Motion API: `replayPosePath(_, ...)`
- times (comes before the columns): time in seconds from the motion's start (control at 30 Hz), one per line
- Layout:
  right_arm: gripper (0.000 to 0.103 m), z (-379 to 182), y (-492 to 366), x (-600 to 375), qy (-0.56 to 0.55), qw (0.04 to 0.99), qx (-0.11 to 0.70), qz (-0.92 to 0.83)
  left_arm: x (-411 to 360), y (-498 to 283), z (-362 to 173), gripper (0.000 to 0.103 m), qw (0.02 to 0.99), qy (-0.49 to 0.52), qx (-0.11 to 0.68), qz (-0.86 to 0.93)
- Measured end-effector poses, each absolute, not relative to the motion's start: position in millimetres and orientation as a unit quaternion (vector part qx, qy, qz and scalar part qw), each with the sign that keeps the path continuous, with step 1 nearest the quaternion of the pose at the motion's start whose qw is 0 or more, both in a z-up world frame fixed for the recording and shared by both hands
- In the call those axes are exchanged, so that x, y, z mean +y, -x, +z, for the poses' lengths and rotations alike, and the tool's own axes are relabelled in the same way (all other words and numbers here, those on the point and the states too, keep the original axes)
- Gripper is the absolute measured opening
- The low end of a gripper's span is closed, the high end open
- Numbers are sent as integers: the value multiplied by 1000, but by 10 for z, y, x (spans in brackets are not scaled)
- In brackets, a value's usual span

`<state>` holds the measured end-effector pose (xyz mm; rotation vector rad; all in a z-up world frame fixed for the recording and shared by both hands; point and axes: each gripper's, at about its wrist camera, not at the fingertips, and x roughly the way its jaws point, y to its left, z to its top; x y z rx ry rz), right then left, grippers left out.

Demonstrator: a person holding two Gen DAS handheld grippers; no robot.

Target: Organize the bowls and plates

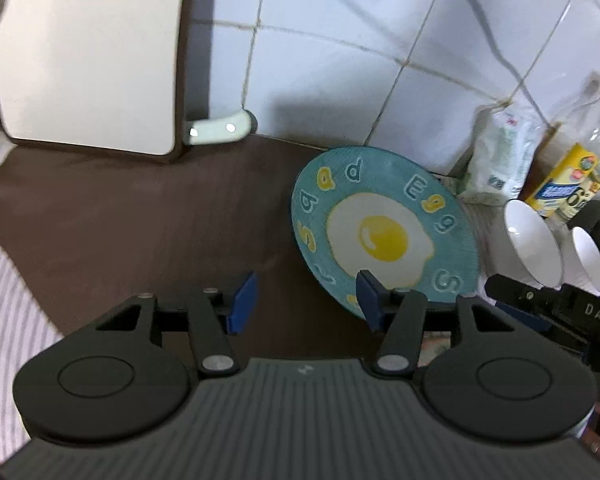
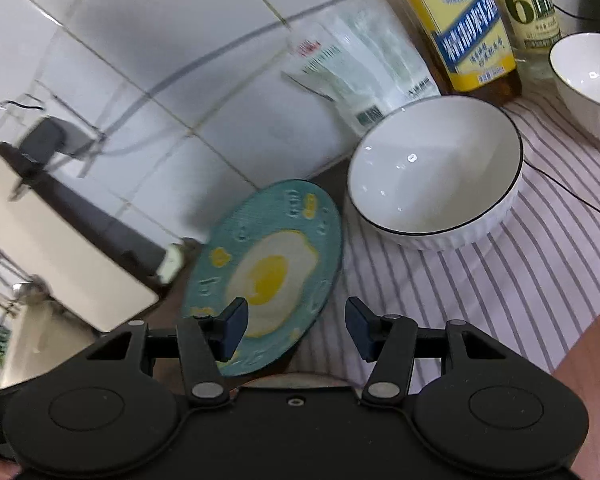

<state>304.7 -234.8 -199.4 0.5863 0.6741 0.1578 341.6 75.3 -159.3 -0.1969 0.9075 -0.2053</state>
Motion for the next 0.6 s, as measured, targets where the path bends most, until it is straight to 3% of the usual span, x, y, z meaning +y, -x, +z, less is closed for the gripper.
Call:
replayPosePath(0.23,58,-2122,-3331,-2330,-269,900,337,64,698,-3757,-1897,56,882,95,449,-103)
replayPosePath(0.37,47,-2147,-3456,-2307,-262,895,353,82,730,-3918,-1999,51,876,114,457,-100)
replayPosePath(0.43,43,-2153,-3498,-2279,-250,897,356,84,746,-3978,-2034,39,871,121,465,-104)
replayPosePath(0.6,31,-2174,-3555,-2247,-232,900,362,75,760,-4011,-2050,21,865,132,468,-124)
